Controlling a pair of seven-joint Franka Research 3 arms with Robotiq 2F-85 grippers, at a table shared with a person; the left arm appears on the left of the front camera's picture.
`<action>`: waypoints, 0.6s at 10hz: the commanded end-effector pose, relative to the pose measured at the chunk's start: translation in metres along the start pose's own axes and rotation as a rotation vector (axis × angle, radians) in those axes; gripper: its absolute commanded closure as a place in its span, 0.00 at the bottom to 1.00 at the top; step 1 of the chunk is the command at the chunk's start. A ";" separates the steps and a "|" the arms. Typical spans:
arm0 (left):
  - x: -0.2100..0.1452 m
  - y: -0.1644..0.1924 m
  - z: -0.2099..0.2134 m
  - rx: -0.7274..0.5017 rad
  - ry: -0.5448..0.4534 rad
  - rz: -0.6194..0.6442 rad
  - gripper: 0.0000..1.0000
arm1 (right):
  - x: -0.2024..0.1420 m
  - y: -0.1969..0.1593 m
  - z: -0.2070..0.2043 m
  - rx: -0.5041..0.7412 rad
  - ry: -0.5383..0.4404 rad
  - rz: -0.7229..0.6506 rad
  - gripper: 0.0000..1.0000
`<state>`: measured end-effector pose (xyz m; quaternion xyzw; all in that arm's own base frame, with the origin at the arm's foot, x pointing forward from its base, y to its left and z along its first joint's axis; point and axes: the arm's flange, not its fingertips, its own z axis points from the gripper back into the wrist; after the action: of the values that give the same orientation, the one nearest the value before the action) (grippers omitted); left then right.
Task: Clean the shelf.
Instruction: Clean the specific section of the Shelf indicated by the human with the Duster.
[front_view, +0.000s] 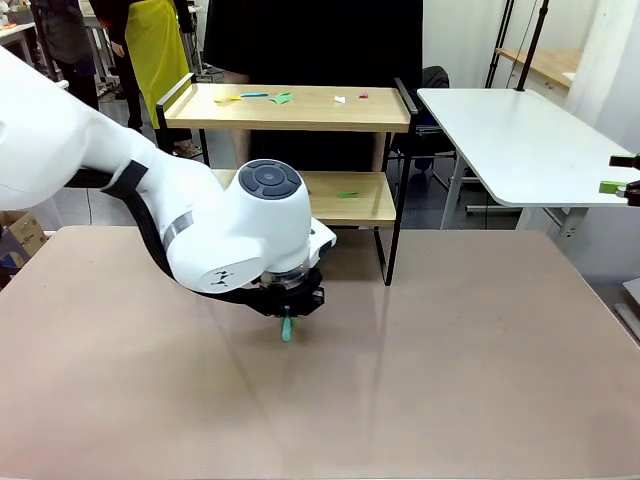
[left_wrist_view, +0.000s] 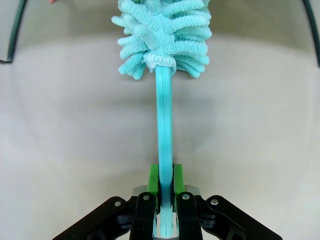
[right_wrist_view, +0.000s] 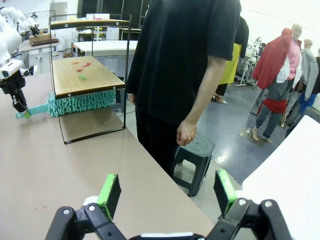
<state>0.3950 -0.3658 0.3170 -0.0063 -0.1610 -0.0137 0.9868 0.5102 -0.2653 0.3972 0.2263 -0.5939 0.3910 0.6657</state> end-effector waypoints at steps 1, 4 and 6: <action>-0.002 0.025 0.008 0.037 0.037 -0.004 0.87 | 0.008 0.002 -0.002 -0.008 0.019 -0.005 0.00; 0.002 0.052 0.012 0.094 0.060 -0.008 0.87 | 0.008 0.002 -0.002 -0.008 0.019 -0.005 0.00; 0.006 0.071 0.015 0.141 0.070 0.015 0.87 | 0.008 0.002 -0.002 -0.008 0.019 -0.005 0.00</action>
<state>0.4025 -0.3044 0.3278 0.0490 -0.1365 -0.0001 0.9894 0.5102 -0.2652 0.3972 0.2264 -0.5939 0.3910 0.6657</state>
